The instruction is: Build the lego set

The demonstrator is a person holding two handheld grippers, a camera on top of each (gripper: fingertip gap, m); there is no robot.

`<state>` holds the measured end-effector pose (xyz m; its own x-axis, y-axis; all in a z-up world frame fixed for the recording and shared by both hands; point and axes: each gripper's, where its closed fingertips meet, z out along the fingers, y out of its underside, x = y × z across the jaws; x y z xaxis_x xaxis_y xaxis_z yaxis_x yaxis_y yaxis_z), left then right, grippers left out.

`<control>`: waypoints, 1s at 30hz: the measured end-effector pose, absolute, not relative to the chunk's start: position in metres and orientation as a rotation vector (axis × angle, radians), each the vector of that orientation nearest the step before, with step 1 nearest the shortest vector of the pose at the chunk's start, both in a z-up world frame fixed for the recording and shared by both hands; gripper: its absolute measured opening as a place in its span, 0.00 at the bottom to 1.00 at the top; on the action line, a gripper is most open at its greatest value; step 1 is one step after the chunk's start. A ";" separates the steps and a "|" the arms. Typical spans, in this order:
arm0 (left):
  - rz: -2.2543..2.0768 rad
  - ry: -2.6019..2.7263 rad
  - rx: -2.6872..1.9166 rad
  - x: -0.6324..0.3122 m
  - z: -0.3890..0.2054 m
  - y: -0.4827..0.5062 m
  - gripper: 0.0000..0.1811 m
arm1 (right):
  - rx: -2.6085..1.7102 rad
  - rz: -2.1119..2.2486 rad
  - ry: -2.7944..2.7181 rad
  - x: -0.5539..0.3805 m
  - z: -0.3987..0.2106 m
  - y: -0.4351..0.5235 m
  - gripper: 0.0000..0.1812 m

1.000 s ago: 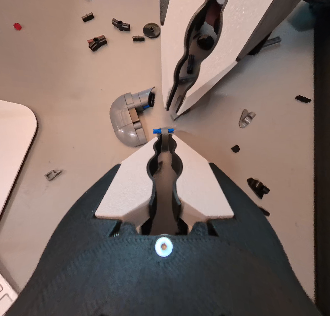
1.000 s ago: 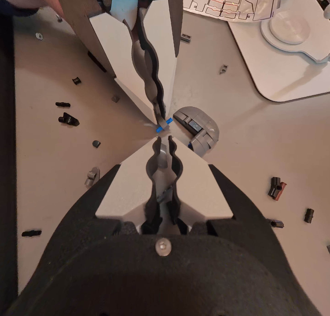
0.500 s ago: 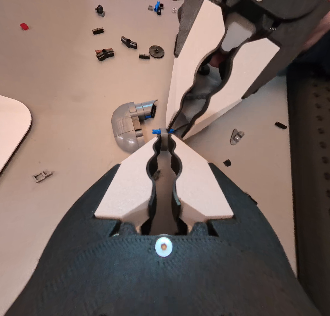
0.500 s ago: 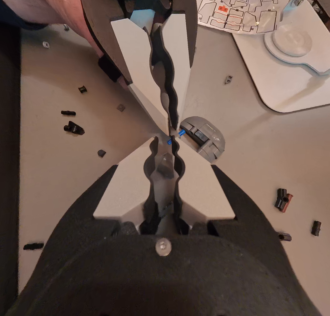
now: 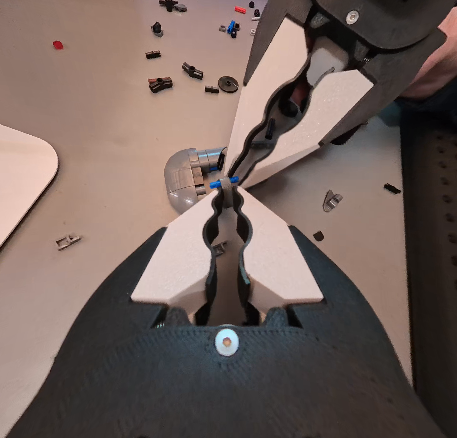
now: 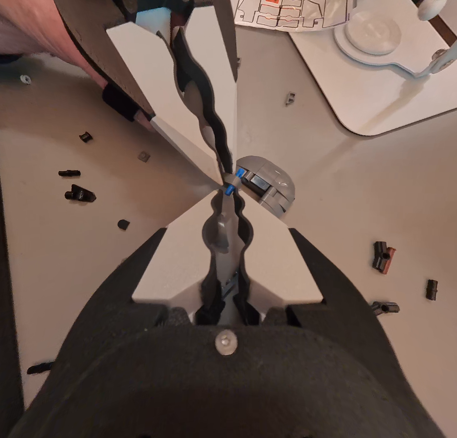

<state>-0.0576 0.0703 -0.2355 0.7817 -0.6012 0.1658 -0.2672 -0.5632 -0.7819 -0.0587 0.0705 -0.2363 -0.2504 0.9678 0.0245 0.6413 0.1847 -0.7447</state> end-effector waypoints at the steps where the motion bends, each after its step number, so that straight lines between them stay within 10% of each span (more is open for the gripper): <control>1: -0.543 0.636 -2.175 -0.057 -0.235 0.071 0.03 | -1.517 0.862 -1.953 -0.059 -0.236 0.072 0.03; 30: -0.390 0.764 -2.123 -0.056 -0.231 0.070 0.07 | -1.522 0.791 -1.945 -0.058 -0.239 0.080 0.01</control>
<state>-0.0558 0.0702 -0.2308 0.7671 -0.6414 0.0107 -0.3854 -0.4742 -0.7916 -0.0582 0.0802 -0.2387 -0.2153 0.9747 0.0593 0.6569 0.1895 -0.7298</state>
